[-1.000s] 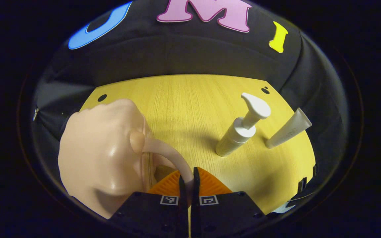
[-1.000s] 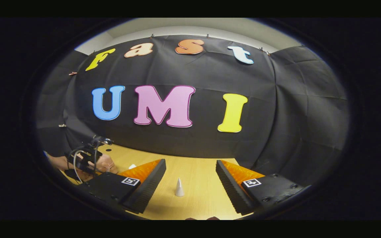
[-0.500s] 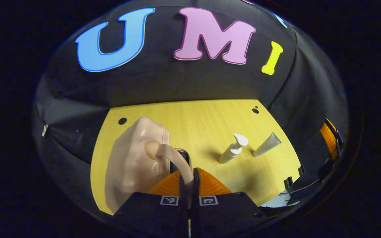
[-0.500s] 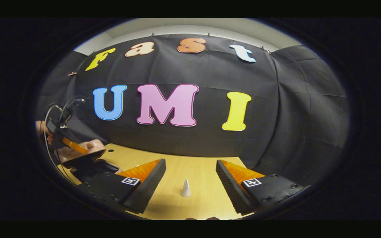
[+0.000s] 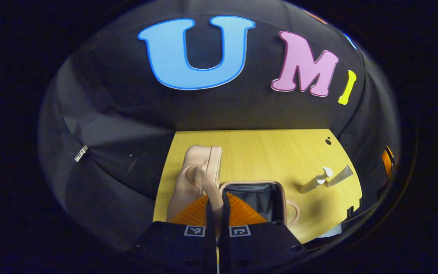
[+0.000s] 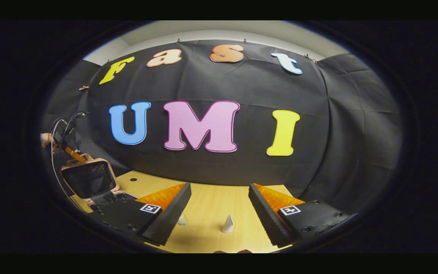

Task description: First open the suitcase, pack the skin care products into it, and then close the suitcase.

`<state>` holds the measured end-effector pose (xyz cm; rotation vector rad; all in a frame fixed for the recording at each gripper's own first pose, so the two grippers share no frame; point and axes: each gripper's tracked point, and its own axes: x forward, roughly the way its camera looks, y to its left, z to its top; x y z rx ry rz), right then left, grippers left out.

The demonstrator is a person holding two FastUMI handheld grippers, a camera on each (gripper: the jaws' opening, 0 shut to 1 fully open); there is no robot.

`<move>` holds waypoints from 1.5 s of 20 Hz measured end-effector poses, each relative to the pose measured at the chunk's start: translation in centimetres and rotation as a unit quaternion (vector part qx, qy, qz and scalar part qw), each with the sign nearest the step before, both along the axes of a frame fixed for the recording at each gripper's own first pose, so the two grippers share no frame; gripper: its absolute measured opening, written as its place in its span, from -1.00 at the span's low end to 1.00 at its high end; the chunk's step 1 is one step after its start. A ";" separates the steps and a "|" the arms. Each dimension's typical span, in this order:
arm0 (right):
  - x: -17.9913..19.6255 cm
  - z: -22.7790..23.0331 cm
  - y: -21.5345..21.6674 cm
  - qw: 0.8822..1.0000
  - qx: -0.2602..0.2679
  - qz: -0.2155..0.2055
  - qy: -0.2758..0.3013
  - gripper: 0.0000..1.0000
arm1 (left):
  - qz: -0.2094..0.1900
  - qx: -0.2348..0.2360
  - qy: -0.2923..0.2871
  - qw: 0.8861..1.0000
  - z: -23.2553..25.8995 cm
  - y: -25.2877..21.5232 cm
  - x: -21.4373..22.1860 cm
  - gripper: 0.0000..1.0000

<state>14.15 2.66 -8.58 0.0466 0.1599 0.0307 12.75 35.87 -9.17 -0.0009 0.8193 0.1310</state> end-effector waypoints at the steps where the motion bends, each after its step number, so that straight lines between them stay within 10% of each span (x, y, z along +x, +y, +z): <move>1: 0.1 0.0 0.3 1.000 -0.005 -0.002 0.003 0.94 | 0.010 -0.001 0.001 1.000 -0.5 2.2 -0.1 -0.84; 9: -0.3 -1.0 3.5 0.999 -0.012 -0.025 0.039 0.93 | 0.126 -0.028 0.049 0.990 -10.4 22.3 -0.8 -0.85; 21: -0.3 -5.4 7.5 0.986 0.092 -0.070 0.123 0.94 | 0.138 -0.109 0.102 0.979 -25.2 29.9 -3.4 -0.76; 23: -0.5 -6.3 6.2 0.985 0.080 -0.088 0.126 0.98 | 0.132 -0.104 0.100 0.981 -25.3 29.3 -4.1 -0.57; 25: -0.8 -7.0 4.4 0.984 0.061 -0.107 0.125 0.98 | 0.135 -0.055 0.066 0.987 -24.4 30.0 -4.7 0.36; 30: -2.0 -9.1 1.2 0.986 0.020 -0.118 0.118 0.99 | 0.065 -0.020 -0.070 0.995 -17.2 21.0 -4.7 0.65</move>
